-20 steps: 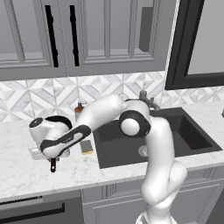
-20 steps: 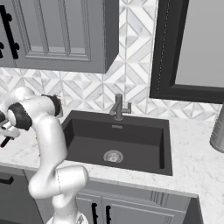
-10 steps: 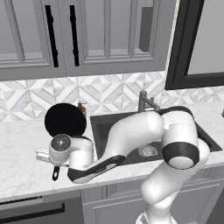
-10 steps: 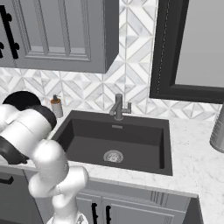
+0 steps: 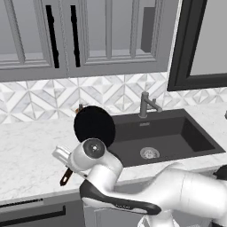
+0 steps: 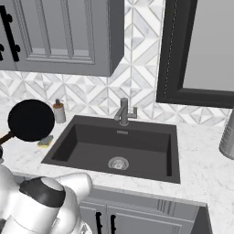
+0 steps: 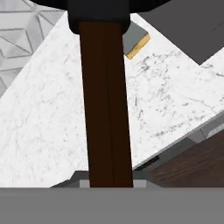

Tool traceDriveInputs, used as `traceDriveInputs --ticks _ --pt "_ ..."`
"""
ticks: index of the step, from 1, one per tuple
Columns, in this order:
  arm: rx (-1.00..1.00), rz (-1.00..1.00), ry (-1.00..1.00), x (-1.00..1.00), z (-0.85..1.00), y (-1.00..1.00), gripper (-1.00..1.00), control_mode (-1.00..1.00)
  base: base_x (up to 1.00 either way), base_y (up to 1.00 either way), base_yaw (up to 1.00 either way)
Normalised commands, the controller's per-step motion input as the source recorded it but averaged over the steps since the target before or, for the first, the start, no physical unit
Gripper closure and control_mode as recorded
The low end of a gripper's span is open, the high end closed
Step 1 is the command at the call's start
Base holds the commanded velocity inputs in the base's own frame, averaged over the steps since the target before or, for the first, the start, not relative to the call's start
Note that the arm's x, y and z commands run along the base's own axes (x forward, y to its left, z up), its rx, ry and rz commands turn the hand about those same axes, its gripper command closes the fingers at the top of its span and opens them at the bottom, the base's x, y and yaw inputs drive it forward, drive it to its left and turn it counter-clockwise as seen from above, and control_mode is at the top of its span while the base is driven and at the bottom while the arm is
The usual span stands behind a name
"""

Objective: Pick the pan and sponge and place them into the sink. Then turn on the water.

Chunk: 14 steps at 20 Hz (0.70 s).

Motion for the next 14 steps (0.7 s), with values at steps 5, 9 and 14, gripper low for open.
traceDriveInputs --ticks 5,9,14 --pt "0.00 -0.24 0.18 -0.58 0.96 -0.41 1.00 -1.00 0.00 0.00 0.00" --pt "0.00 -0.20 0.22 -0.28 0.63 -0.45 1.00 -1.00 0.00 0.00 0.00" --pt "-0.03 -0.25 0.17 0.03 0.05 -0.78 1.00 -1.00 0.00 0.00 0.00"
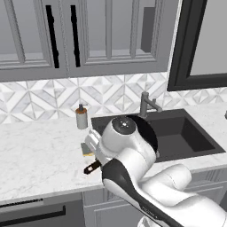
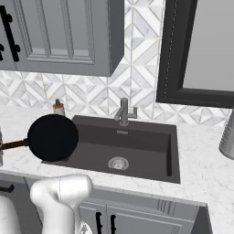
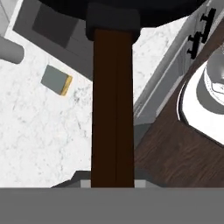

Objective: Pick the pan and sponge and place them into the sink. Then turn on the water.

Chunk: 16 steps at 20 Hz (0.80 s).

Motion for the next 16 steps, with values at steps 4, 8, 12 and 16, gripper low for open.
traceDriveInputs --ticks 4,8,12,16 --pt "-0.09 -0.20 0.11 0.38 0.00 -0.63 1.00 -1.00 0.00 0.00 0.00" --pt "-0.20 -0.03 0.13 0.66 0.08 -0.32 1.00 -1.00 0.00 0.00 0.00" --pt "-0.27 0.00 0.05 0.73 0.08 -0.17 1.00 -1.00 0.00 0.00 0.00" --pt "-0.32 0.00 0.02 0.74 0.09 -0.07 1.00 -1.00 0.00 0.00 0.00"
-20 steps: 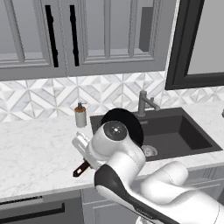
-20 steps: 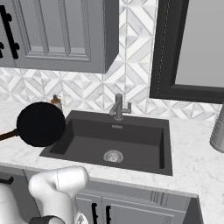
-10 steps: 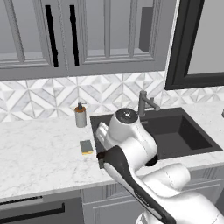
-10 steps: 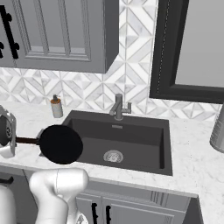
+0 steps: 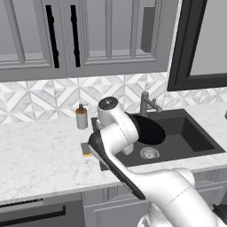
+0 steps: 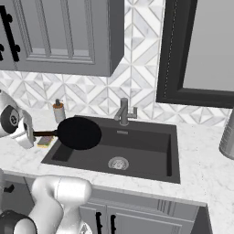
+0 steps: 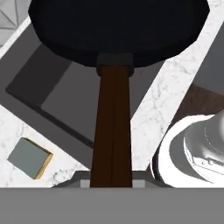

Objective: Pick the pan and sponge and place them into the sink. Then turn on the water.

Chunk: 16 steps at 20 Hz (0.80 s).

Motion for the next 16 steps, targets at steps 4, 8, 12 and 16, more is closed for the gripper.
traceDriveInputs --ticks 4,8,12,16 --pt "-0.08 -0.13 0.02 0.31 -0.12 -0.50 1.00 -1.00 0.00 0.00 0.00" --pt "0.07 -0.26 0.00 0.19 -0.44 -0.86 1.00 -1.00 0.00 0.00 0.00" --pt "0.08 -0.17 -0.02 0.18 -0.52 -0.60 1.00 -1.00 0.00 0.00 0.00" --pt "-0.01 -0.03 -0.01 0.33 -0.46 -0.10 1.00 -1.00 0.00 0.00 0.00"
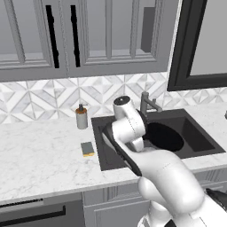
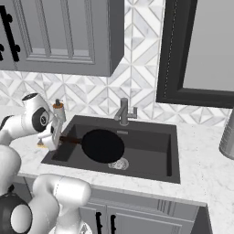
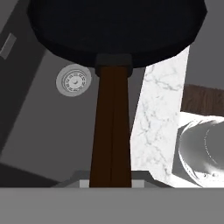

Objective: Pick the pan and sponge and place them into the sink. Then turn on the water.

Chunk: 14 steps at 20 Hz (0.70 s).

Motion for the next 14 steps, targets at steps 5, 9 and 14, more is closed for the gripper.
traceDriveInputs --ticks 5,9,14 --pt "-0.09 0.02 0.00 0.52 -0.44 0.00 1.00 -1.00 0.00 0.00 0.00" --pt "-0.13 0.02 0.01 0.63 -0.33 -0.03 1.00 -1.00 0.00 0.00 0.00" --pt "-0.02 0.00 0.07 0.35 -0.25 -0.40 1.00 -1.00 0.00 0.00 0.00"
